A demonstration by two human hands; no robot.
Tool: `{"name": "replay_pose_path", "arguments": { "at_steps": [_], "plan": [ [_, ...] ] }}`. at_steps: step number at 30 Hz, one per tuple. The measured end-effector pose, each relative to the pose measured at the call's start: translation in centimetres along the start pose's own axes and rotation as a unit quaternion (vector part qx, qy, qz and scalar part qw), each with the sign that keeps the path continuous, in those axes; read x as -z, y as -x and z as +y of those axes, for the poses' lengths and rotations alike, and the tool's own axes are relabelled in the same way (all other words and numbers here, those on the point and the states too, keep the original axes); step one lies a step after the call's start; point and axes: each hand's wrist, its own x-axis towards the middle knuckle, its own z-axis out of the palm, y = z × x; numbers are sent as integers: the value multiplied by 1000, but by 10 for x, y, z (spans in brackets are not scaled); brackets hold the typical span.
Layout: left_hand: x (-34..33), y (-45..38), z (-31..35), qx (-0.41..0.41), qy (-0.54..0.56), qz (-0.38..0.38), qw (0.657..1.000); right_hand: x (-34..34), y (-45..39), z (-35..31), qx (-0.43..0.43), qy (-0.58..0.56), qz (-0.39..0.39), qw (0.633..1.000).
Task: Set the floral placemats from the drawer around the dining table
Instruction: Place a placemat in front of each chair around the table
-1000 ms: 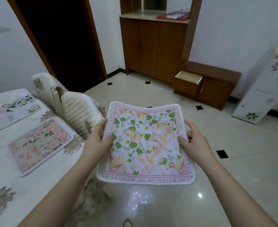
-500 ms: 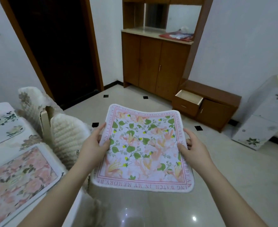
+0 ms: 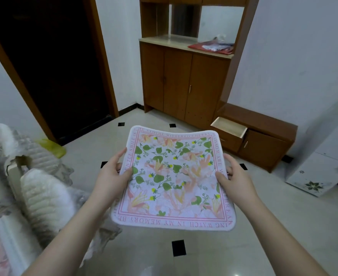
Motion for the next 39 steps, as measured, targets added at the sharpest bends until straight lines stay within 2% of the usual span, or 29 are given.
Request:
{"name": "replay_pose_path", "arguments": {
  "at_steps": [8,14,25,32,39],
  "plan": [
    [-54,-94,42,40,-1,31,999,24,-137,10,24,-8,-49,998],
    [-53,-146,50,64,-5,79,995,-7,-213,-2,30,-33,-84,995],
    [11,-269,15,83,32,138,986,-113,-349,-72,56,-36,-152,986],
    [74,-349,-16,99,66,159,980,-188,-413,-129,75,-37,-179,980],
    [107,-405,-22,127,81,189,970,-243,-476,-177,68,-40,-219,973]
  ]
}}
